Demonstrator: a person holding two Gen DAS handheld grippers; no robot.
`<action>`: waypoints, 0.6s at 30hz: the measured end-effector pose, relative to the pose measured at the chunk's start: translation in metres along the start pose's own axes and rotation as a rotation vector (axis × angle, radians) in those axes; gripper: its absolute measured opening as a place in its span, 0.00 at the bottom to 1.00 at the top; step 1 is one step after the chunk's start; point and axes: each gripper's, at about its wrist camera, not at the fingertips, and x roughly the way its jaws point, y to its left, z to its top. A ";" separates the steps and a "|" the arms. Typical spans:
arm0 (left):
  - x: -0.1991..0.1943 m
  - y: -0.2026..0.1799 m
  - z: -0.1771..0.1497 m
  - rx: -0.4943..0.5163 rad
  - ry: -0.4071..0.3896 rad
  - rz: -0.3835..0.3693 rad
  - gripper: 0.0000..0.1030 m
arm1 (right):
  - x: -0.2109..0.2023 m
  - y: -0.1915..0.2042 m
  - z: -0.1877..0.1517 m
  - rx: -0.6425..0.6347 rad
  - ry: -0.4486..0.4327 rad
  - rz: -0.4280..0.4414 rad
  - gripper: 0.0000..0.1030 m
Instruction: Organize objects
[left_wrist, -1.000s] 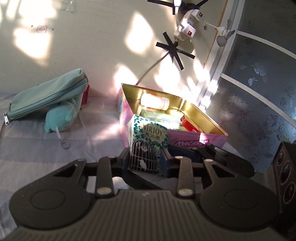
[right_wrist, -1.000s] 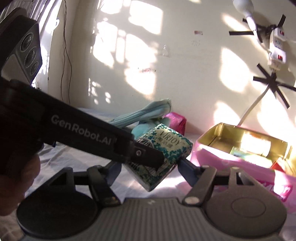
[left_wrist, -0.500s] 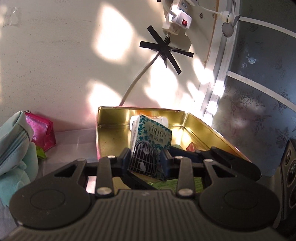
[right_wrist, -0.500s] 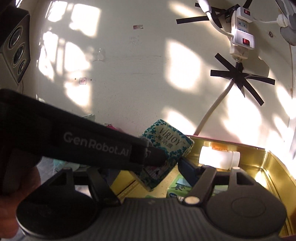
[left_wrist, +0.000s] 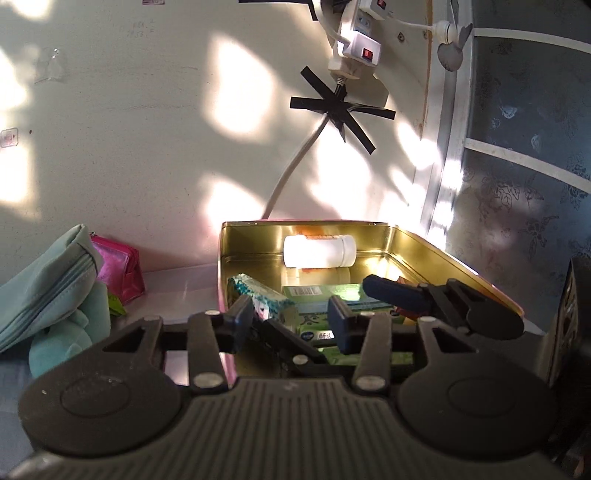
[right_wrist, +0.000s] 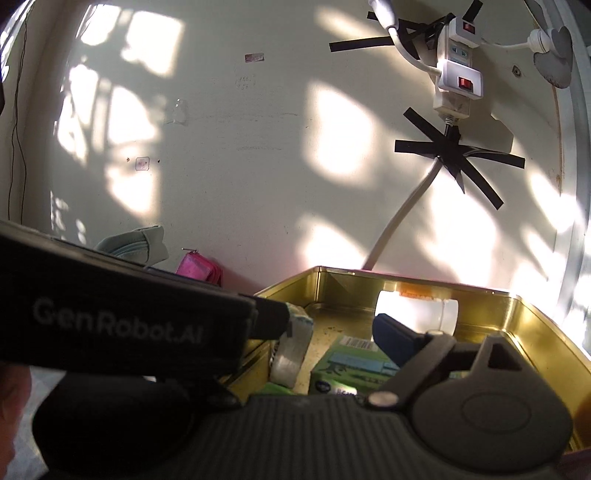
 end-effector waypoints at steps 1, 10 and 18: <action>-0.008 0.003 -0.002 -0.003 -0.006 0.019 0.47 | -0.004 0.002 0.002 0.017 -0.010 0.013 0.88; -0.073 0.051 -0.031 -0.030 -0.033 0.188 0.52 | -0.027 0.064 -0.002 -0.089 -0.023 0.139 0.80; -0.089 0.115 -0.071 -0.081 0.113 0.390 0.52 | -0.024 0.127 -0.017 -0.199 0.084 0.283 0.67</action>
